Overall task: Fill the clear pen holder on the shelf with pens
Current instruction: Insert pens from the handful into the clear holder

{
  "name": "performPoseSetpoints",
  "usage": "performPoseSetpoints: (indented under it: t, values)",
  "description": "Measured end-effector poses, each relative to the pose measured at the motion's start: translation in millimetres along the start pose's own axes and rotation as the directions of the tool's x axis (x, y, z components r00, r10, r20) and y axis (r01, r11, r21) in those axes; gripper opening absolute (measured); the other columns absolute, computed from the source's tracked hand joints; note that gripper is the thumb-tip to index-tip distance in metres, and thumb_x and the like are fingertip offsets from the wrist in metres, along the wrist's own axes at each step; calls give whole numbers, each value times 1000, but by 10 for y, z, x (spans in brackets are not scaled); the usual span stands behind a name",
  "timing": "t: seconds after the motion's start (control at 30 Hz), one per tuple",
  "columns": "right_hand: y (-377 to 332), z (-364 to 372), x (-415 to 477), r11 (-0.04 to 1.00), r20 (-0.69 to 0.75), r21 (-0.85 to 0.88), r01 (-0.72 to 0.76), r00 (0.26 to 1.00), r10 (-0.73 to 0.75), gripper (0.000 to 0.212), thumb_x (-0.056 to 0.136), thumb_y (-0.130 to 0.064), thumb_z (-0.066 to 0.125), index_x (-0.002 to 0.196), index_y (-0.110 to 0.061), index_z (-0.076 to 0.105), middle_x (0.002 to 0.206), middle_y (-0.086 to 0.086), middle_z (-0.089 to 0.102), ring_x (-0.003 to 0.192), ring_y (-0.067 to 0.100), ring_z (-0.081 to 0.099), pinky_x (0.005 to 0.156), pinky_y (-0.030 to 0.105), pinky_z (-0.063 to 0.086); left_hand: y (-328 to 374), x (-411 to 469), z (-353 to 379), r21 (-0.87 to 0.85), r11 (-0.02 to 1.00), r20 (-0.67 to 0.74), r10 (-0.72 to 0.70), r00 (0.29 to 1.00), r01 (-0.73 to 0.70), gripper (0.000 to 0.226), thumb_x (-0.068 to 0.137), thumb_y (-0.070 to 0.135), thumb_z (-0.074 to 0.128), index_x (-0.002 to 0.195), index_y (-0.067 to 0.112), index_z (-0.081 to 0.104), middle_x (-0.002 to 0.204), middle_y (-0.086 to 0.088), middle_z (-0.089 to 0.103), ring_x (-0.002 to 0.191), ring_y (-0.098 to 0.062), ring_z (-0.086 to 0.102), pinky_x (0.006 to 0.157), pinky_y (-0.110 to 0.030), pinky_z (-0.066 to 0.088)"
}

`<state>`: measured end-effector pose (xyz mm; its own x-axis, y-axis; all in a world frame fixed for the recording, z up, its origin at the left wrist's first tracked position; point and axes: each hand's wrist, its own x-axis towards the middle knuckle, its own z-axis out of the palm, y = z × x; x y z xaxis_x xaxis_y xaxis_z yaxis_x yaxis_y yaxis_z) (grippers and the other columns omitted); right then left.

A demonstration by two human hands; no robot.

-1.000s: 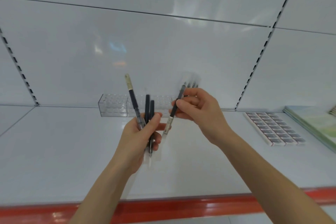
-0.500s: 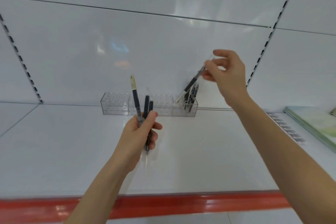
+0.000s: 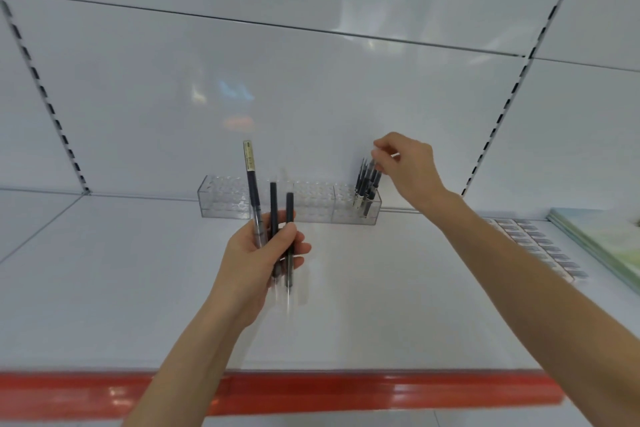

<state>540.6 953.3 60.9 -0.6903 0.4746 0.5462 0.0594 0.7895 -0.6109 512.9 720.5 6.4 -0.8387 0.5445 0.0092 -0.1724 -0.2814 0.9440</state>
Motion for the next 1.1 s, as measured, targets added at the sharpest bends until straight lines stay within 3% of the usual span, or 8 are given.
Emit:
performPoseSetpoints:
  t: [0.4,0.57,0.63,0.7,0.77,0.9,1.0,1.1]
  values:
    - [-7,25,211,981,171,-196,3,985,31,17,85,3,48,89,9,64,86,25,67,82,37,65,82,48,51,-3,30,17,-59,998,17,-24,1000,25,9,87,7,57,94,10,61,77,-5,73,71,-16,71,59,-24,57]
    - [-3,36,75,984,87,-163,-64,993,79,31,89,-12,52,120,-7,56,96,13,65,80,21,59,81,30,48,16,18,13,-78,997,6,-19,1000,19,9,85,5,58,92,8,61,70,-4,70,68,-16,71,57,-24,57]
    - [-88,18,-86,995,-66,-91,-47,997,41,30,89,-15,54,119,-11,57,92,9,66,80,19,58,79,26,46,31,18,-8,-92,996,14,-8,1000,10,9,85,4,58,93,6,61,70,-5,71,68,-18,71,56,-24,57]
    - [-238,12,-284,992,-107,106,-63,991,75,18,87,-17,59,104,-16,63,83,6,68,76,16,61,77,23,48,40,22,-4,-90,996,27,1,1000,1,10,85,3,57,93,6,61,70,-5,72,68,-18,72,57,-24,57]
    - [-424,44,-480,941,53,309,-137,990,127,7,83,-22,64,90,-24,63,77,2,70,74,14,65,77,28,52,39,18,29,-82,997,50,2,999,2,10,85,3,57,94,6,61,70,-6,72,69,-19,72,57,-25,57]
    - [-625,163,-676,913,312,355,-199,946,85,14,79,-25,69,92,-22,64,75,-4,70,71,7,66,72,25,54,22,6,117,-41,999,101,1,995,4,13,83,6,59,95,8,62,74,-8,74,71,-21,72,58,-25,57]
    - [-658,155,-639,860,296,447,-245,948,116,8,80,-13,68,87,-14,64,62,-4,68,59,8,64,57,19,53,22,6,103,-39,999,102,-2,995,6,13,86,10,56,99,7,60,81,-11,74,78,-24,72,62,-29,59]
    - [-574,89,-527,668,221,663,-337,941,256,4,83,-7,63,85,-10,61,63,-1,69,56,9,64,54,17,51,33,-10,19,-41,999,97,-18,995,22,15,88,15,53,100,8,59,85,-11,74,80,-24,72,64,-31,59]
